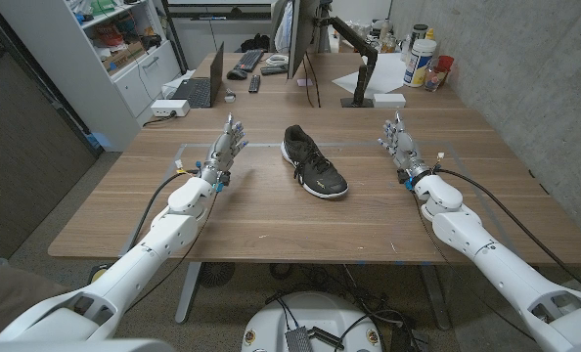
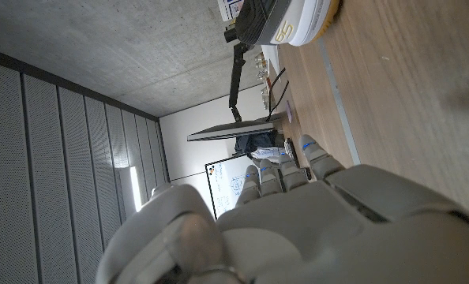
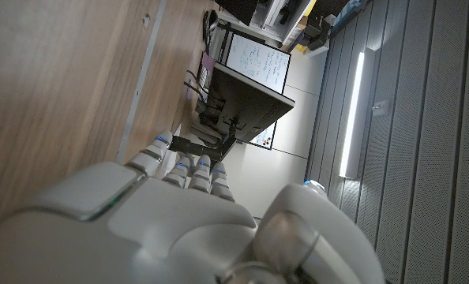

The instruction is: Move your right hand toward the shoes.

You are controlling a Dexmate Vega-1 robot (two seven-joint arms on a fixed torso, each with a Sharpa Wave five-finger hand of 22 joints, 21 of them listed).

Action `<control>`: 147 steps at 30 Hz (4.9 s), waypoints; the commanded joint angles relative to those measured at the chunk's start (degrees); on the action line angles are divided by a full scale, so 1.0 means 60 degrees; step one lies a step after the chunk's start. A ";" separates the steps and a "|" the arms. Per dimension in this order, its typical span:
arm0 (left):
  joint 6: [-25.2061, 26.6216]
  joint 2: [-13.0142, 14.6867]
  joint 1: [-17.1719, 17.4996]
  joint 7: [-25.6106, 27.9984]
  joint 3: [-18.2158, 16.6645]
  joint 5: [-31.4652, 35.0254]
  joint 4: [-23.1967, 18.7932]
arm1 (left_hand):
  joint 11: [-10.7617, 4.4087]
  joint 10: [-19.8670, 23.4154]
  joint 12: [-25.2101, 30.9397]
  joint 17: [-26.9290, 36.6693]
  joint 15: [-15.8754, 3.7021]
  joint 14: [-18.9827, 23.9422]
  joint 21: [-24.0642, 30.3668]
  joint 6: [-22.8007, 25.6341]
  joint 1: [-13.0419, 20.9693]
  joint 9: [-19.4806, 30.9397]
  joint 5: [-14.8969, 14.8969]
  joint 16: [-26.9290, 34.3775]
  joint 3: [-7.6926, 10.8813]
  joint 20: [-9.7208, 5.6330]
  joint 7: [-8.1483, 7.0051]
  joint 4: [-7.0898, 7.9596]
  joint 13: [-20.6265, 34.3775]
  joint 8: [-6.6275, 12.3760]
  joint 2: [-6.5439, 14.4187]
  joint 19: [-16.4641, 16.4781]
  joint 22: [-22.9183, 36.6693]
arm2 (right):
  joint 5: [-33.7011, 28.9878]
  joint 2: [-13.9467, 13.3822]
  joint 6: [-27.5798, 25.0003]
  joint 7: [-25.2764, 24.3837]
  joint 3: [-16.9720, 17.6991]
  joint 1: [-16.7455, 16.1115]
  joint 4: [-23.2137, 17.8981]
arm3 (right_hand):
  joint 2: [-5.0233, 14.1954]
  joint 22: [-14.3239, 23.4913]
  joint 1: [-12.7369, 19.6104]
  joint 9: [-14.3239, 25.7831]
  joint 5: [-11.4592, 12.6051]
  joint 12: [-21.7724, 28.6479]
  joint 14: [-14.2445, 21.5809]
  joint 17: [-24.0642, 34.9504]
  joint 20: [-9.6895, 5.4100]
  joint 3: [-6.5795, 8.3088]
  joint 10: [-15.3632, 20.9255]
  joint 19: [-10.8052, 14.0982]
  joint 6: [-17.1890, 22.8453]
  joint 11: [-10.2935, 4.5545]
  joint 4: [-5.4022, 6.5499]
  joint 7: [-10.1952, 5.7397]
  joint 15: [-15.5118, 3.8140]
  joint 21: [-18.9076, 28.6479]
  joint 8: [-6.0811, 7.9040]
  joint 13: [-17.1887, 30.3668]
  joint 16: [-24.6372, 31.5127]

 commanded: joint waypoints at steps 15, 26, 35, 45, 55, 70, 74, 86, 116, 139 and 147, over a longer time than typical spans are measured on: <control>0.0130 0.0035 0.0151 0.0047 0.0015 -0.0042 -0.0195 | 0.0068 0.0005 0.0033 0.0028 0.0087 -0.0012 0.0039 -0.0049 0.0111 0.0034 0.0033 0.0047 -0.0046 0.0082 -0.0033 0.0000 0.0013 0.0050 -0.0002 0.0004 0.0040 | -0.0255 -0.0150 -0.0073 -0.0072 -0.0088 -0.0022 -0.0214 | 0.0004 0.0027 0.0093 0.0012 0.0040 0.0052 -0.0081 0.0048 0.0000 -0.0078 -0.0032 0.0111 -0.0079 0.0075 -0.0004 -0.0007 0.0015 0.0069 0.0039 0.0033 0.0045; 0.0010 0.0015 0.0118 0.0043 0.0016 0.0019 -0.0166 | 0.0079 -0.0012 0.0015 0.0028 0.0087 -0.0014 0.0037 -0.0043 0.0124 0.0034 0.0011 0.0044 -0.0037 0.0093 -0.0025 0.0007 0.0014 0.0047 0.0002 0.0002 0.0041 | -0.1090 -0.0374 0.0127 -0.0302 -0.0325 0.0139 -0.0377 | 0.0009 0.0028 0.0094 0.0012 0.0031 0.0048 -0.0109 0.0048 0.0002 -0.0091 -0.0037 0.0097 -0.0085 0.0053 -0.0004 -0.0040 -0.0007 0.0060 0.0035 0.0033 0.0031; -0.0077 0.0021 0.0153 0.0008 -0.0010 0.0004 -0.0192 | 0.0069 -0.0004 0.0010 0.0028 0.0089 -0.0014 0.0036 -0.0038 0.0134 0.0033 -0.0008 0.0042 -0.0031 0.0093 -0.0023 0.0013 0.0014 0.0044 0.0003 0.0001 0.0041 | -0.1504 -0.0560 0.0209 -0.0488 -0.0361 0.0124 -0.0602 | 0.0010 0.0028 0.0099 0.0011 0.0023 0.0039 -0.0140 0.0048 -0.0017 -0.0104 -0.0058 0.0067 -0.0065 -0.0011 -0.0008 -0.0066 -0.0033 0.0047 0.0040 0.0033 0.0017; -0.0105 0.0077 0.0137 -0.0069 -0.0011 0.0025 -0.0218 | 0.0054 0.0045 0.0015 0.0029 0.0091 -0.0016 0.0033 0.0134 0.0149 0.0033 -0.0040 0.0039 -0.0022 0.0104 0.0032 0.0024 0.0015 0.0097 0.0004 -0.0003 0.0042 | -0.2228 -0.0795 0.0317 -0.0729 -0.0479 0.0210 -0.0768 | 0.0010 0.0028 0.0120 0.0010 0.0017 0.0033 -0.0225 0.0044 -0.0007 -0.0111 -0.0070 0.0004 -0.0014 -0.0043 -0.0022 -0.0090 -0.0076 0.0026 0.0058 0.0033 -0.0015; -0.0150 0.0119 0.0144 -0.0076 -0.0078 0.0001 -0.0179 | 0.0045 0.0025 -0.0003 0.0029 0.0079 -0.0027 0.0032 0.0090 0.0158 0.0032 -0.0061 0.0034 -0.0017 0.0105 0.0000 0.0033 0.0015 0.0067 0.0003 -0.0006 0.0042 | -0.3033 -0.1049 0.0228 -0.0869 -0.0696 0.0408 -0.0886 | 0.0017 0.0027 0.0182 0.0007 0.0008 0.0037 -0.0273 0.0036 0.0034 -0.0112 -0.0053 -0.0083 0.0088 -0.0225 -0.0058 -0.0217 -0.0128 0.0004 0.0084 0.0031 -0.0025; -0.0290 0.0148 0.0096 -0.0004 -0.0100 0.0141 -0.0098 | 0.0015 -0.0147 -0.0097 0.0028 0.0021 -0.0275 -0.0006 -0.0250 0.0209 0.0025 -0.0127 -0.0044 0.0008 -0.0034 -0.0175 0.0045 0.0015 -0.0070 -0.0001 -0.0118 0.0041 | -0.4114 -0.1302 0.0107 -0.1249 -0.0896 0.0563 -0.1220 | 0.0013 0.0026 0.0231 0.0006 -0.0004 -0.0003 -0.0409 0.0032 0.0127 -0.0123 -0.0163 -0.0198 -0.0035 -0.0265 -0.0090 -0.0298 -0.0160 -0.0014 0.0024 0.0031 -0.0056; -0.0314 0.0165 0.0130 0.0056 -0.0130 0.0156 -0.0145 | -0.0015 -0.0221 -0.0128 0.0027 -0.0031 -0.0380 -0.0033 -0.0351 0.0221 0.0023 -0.0143 -0.0067 0.0014 -0.0072 -0.0266 0.0049 0.0015 -0.0088 -0.0002 -0.0207 0.0041 | -0.4412 -0.1361 0.0129 -0.1384 -0.0930 0.0578 -0.1277 | 0.0009 0.0025 0.0248 0.0006 -0.0006 0.0000 -0.0402 0.0030 0.0129 -0.0124 -0.0162 -0.0202 -0.0048 -0.0270 -0.0101 -0.0302 -0.0154 -0.0010 0.0020 0.0031 -0.0049; -0.0339 0.0183 0.0241 0.0230 -0.0197 0.0170 -0.0290 | -0.0084 -0.0298 -0.0155 0.0026 -0.0047 -0.0469 -0.0042 -0.0479 0.0244 0.0020 -0.0168 -0.0066 0.0028 -0.0088 -0.0173 0.0054 0.0014 -0.0098 0.0003 -0.0289 0.0040 | -0.5237 -0.1575 0.0111 -0.1603 -0.1029 0.0664 -0.1566 | 0.0005 0.0024 0.0291 0.0005 -0.0012 -0.0001 -0.0413 0.0027 0.0137 -0.0124 -0.0175 -0.0212 -0.0045 -0.0316 -0.0129 -0.0324 -0.0167 -0.0003 0.0022 0.0031 -0.0043; -0.0521 0.0125 0.0394 0.0534 -0.0184 0.0382 -0.0603 | -0.0019 -0.0268 -0.0136 0.0024 -0.0002 -0.0474 -0.0015 -0.0375 0.0274 0.0019 -0.0212 -0.0026 0.0046 -0.0075 -0.0068 0.0070 0.0014 -0.0018 0.0004 -0.0302 0.0040 | -0.7174 -0.1894 0.0359 -0.1788 -0.1471 0.1023 -0.1713 | -0.0020 0.0023 0.0362 0.0006 -0.0032 0.0013 -0.0401 0.0022 0.0104 -0.0146 -0.0158 -0.0197 -0.0048 -0.0373 -0.0179 -0.0374 -0.0241 0.0022 0.0022 0.0031 -0.0018; -0.0623 0.0178 0.0619 0.0650 -0.0299 0.0359 -0.0812 | -0.0021 -0.0258 -0.0128 0.0024 0.0002 -0.0467 -0.0004 -0.0349 0.0287 0.0018 -0.0245 -0.0005 0.0055 -0.0063 -0.0077 0.0086 0.0014 -0.0002 0.0001 -0.0313 0.0039 | -0.8445 -0.1862 0.0446 -0.1551 -0.2002 0.1653 -0.1636 | -0.0016 0.0022 0.0413 0.0008 -0.0043 0.0007 -0.0411 0.0020 0.0110 -0.0152 -0.0184 -0.0213 -0.0080 -0.0384 -0.0211 -0.0378 -0.0261 0.0022 0.0013 0.0031 -0.0014; -0.0679 0.0167 0.0635 0.0634 -0.0331 0.0328 -0.0804 | -0.0016 -0.0257 -0.0127 0.0024 0.0004 -0.0468 0.0000 -0.0348 0.0290 0.0018 -0.0254 -0.0003 0.0057 -0.0060 -0.0065 0.0090 0.0014 -0.0002 -0.0001 -0.0312 0.0040 | -0.9165 -0.1915 0.0421 -0.1561 -0.2248 0.1872 -0.1665 | -0.0010 0.0022 0.0445 0.0008 -0.0046 0.0012 -0.0403 0.0018 0.0104 -0.0148 -0.0175 -0.0213 -0.0104 -0.0417 -0.0229 -0.0384 -0.0274 0.0024 0.0006 0.0031 -0.0008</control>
